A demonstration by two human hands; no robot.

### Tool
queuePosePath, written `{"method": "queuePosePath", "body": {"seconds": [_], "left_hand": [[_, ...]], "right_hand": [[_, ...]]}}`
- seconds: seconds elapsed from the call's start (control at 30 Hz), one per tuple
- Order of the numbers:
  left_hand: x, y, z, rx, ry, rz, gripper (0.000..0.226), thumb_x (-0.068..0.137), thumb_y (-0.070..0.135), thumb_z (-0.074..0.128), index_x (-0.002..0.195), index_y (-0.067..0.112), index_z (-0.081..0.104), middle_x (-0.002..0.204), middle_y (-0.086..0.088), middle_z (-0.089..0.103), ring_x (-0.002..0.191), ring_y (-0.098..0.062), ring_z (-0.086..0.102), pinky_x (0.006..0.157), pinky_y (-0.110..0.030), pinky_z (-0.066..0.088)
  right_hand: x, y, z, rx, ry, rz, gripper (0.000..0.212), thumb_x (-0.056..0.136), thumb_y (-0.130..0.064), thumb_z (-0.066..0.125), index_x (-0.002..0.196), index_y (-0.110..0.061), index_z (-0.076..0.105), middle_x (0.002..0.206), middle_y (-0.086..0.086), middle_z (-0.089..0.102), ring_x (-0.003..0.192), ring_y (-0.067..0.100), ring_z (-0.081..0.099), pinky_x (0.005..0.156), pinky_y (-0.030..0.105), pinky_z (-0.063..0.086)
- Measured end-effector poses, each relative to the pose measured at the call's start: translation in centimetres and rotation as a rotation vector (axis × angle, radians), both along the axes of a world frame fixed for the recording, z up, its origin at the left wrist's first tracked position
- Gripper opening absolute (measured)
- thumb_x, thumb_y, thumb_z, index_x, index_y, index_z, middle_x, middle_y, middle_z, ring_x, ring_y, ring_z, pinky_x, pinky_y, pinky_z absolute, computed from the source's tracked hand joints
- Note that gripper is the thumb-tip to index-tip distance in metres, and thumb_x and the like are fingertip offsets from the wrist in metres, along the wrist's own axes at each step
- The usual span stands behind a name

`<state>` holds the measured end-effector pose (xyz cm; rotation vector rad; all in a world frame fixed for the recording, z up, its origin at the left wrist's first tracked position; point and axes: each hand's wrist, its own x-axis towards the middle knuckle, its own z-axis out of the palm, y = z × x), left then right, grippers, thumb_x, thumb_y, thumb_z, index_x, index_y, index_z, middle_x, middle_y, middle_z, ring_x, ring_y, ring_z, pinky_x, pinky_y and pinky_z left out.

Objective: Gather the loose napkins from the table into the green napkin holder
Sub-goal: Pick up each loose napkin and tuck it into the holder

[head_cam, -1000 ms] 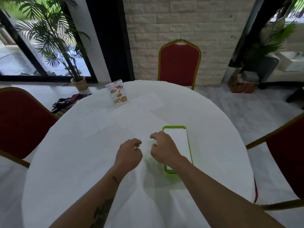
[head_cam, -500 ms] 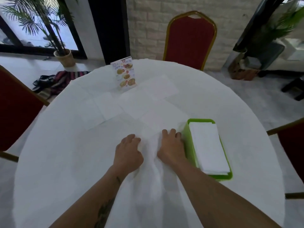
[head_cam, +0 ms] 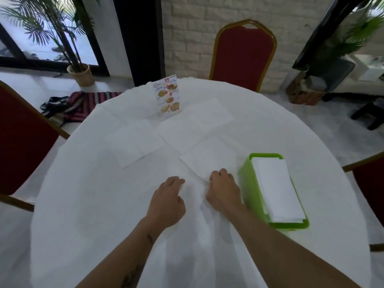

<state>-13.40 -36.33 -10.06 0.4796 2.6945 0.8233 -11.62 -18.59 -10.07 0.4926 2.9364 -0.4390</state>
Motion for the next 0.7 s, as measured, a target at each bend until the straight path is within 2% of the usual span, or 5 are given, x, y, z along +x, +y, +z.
{"method": "queuePosePath", "body": {"seconds": [0.27, 0.37, 0.47, 0.57, 0.7], "left_hand": [[4.2, -3.4, -0.5, 0.008, 0.034, 0.149, 0.055, 0.081, 0.010, 0.051, 0.136, 0.018, 0.046, 0.147, -0.002, 0.038, 0.133, -0.022, 0.037, 0.111, -0.037, 0.034], [5.9, -4.8, -0.9, -0.110, 0.037, 0.092, 0.052, 0.084, 0.014, 0.048, 0.135, 0.024, 0.049, 0.151, -0.001, 0.036, 0.137, -0.022, 0.033, 0.114, -0.038, 0.030], [7.2, -5.7, -1.0, -0.104, 0.023, 0.088, 0.053, 0.081, 0.011, 0.048, 0.133, 0.024, 0.051, 0.152, 0.001, 0.036, 0.139, -0.021, 0.032, 0.115, -0.036, 0.028], [8.4, -5.7, -1.0, -0.099, 0.043, 0.061, 0.052, 0.081, 0.012, 0.047, 0.132, 0.023, 0.052, 0.152, 0.001, 0.035, 0.140, -0.020, 0.031, 0.116, -0.033, 0.026], [9.8, -5.4, -1.1, -0.101, 0.048, 0.040, 0.051, 0.084, 0.014, 0.044, 0.133, 0.027, 0.050, 0.153, 0.003, 0.033, 0.141, -0.018, 0.028, 0.116, -0.031, 0.023]], "right_hand": [[5.5, -7.5, 1.5, -0.426, -0.252, 0.195, 0.014, 0.081, -0.027, 0.056, 0.088, -0.019, 0.065, 0.092, -0.002, 0.066, 0.080, 0.018, 0.064, 0.072, 0.036, 0.057], [6.2, -6.7, 1.8, -0.459, -0.155, 0.076, 0.027, 0.078, -0.027, 0.054, 0.103, -0.022, 0.062, 0.107, -0.001, 0.059, 0.095, 0.019, 0.059, 0.081, 0.036, 0.054], [6.8, -4.1, 0.9, -0.224, -0.047, -0.148, 0.045, 0.076, -0.025, 0.054, 0.121, -0.019, 0.050, 0.124, 0.006, 0.043, 0.117, 0.028, 0.042, 0.092, 0.038, 0.043], [7.1, -3.1, 0.4, -0.179, -0.096, -0.286, 0.049, 0.076, -0.024, 0.056, 0.122, -0.012, 0.044, 0.128, 0.010, 0.041, 0.117, 0.031, 0.040, 0.087, 0.037, 0.041], [6.9, -4.6, 0.3, -0.346, -0.139, -0.293, 0.048, 0.077, -0.018, 0.058, 0.123, -0.013, 0.046, 0.124, 0.007, 0.050, 0.117, 0.029, 0.047, 0.082, 0.033, 0.039]]}}
